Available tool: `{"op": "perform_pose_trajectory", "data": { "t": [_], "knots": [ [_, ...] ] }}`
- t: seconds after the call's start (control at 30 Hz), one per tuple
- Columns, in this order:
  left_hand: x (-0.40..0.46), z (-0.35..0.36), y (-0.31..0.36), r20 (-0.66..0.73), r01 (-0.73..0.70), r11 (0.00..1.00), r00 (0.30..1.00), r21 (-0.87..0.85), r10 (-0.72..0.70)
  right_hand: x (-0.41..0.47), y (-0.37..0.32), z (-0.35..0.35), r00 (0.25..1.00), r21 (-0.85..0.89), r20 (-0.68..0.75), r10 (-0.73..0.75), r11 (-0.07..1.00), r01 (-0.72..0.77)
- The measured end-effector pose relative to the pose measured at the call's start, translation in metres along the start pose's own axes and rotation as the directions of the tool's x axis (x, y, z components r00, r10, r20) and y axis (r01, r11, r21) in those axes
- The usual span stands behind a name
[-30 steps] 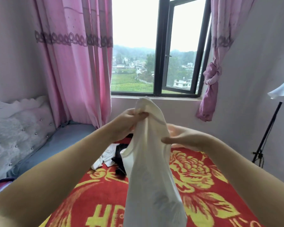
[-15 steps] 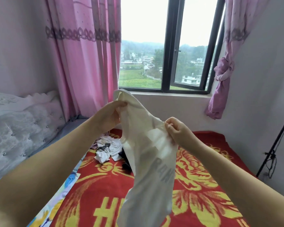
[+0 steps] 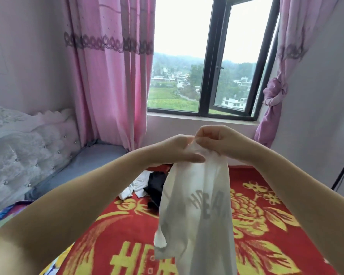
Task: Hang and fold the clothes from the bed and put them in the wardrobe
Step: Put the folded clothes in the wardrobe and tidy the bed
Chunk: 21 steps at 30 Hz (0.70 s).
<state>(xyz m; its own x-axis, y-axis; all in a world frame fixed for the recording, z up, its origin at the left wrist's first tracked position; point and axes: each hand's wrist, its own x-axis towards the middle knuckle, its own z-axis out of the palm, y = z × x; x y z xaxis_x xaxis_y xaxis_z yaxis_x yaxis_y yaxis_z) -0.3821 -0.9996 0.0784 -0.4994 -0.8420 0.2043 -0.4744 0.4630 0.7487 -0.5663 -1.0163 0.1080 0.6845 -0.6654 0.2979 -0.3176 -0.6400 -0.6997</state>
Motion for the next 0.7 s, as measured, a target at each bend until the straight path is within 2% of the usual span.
{"op": "perform_pose_trajectory", "data": {
  "t": [0.07,0.13,0.17,0.2,0.27,0.3,0.33,0.4,0.47,0.5,0.57,0.63,0.67,0.7],
  "knots": [
    [0.000,-0.009,-0.006,0.061,0.065,0.998,0.996,-0.001,-0.065,-0.010,0.003,-0.012,0.996,-0.134,0.048,0.071,0.989,-0.064],
    [-0.003,-0.021,-0.009,0.090,0.094,0.994,0.991,0.058,-0.099,-0.022,0.010,-0.020,0.946,-0.293,0.172,0.275,0.931,-0.217],
    [-0.005,-0.029,-0.010,0.092,0.084,0.995,0.992,0.060,-0.089,-0.029,0.015,-0.021,0.874,-0.375,0.248,0.419,0.873,-0.312],
    [-0.006,-0.037,-0.011,0.086,0.070,0.997,0.994,0.038,-0.073,-0.036,0.023,-0.019,0.770,-0.480,0.304,0.560,0.789,-0.385],
    [-0.008,-0.050,-0.009,0.053,0.082,0.997,0.995,-0.004,-0.081,-0.048,0.038,-0.010,0.566,-0.722,0.320,0.760,0.582,-0.373],
    [-0.007,-0.052,-0.008,0.049,0.097,0.995,0.994,0.009,-0.098,-0.052,0.045,-0.006,0.519,-0.811,0.285,0.806,0.492,-0.318],
    [-0.005,-0.052,-0.008,0.055,0.124,0.990,0.990,0.071,-0.128,-0.053,0.050,-0.004,0.515,-0.861,0.243,0.822,0.428,-0.276],
    [-0.001,-0.043,-0.012,0.049,0.160,0.913,0.980,0.376,-0.192,-0.047,0.053,-0.008,0.587,-0.894,0.159,0.794,0.368,-0.256],
    [0.001,-0.030,-0.020,0.031,0.139,0.713,0.975,0.687,-0.221,-0.036,0.053,-0.017,0.682,-0.895,0.104,0.724,0.367,-0.254],
    [0.000,-0.025,-0.026,0.014,0.138,0.604,0.971,0.785,-0.240,-0.032,0.053,-0.021,0.734,-0.893,0.069,0.676,0.370,-0.256],
    [-0.004,-0.015,-0.033,-0.079,0.200,0.420,0.954,0.885,-0.288,-0.025,0.057,-0.021,0.844,-0.895,-0.037,0.535,0.358,-0.266],
    [-0.005,-0.012,-0.037,-0.164,0.224,0.281,0.961,0.933,-0.224,-0.020,0.059,-0.017,0.921,-0.906,-0.175,0.349,0.308,-0.289],
    [-0.004,-0.012,-0.038,-0.202,0.246,0.257,0.961,0.934,-0.188,-0.018,0.060,-0.014,0.936,-0.909,-0.241,0.255,0.278,-0.310],
    [-0.004,-0.014,-0.039,-0.249,0.278,0.290,0.959,0.916,-0.133,-0.017,0.060,-0.012,0.939,-0.907,-0.291,0.184,0.257,-0.332]
  ]
}}
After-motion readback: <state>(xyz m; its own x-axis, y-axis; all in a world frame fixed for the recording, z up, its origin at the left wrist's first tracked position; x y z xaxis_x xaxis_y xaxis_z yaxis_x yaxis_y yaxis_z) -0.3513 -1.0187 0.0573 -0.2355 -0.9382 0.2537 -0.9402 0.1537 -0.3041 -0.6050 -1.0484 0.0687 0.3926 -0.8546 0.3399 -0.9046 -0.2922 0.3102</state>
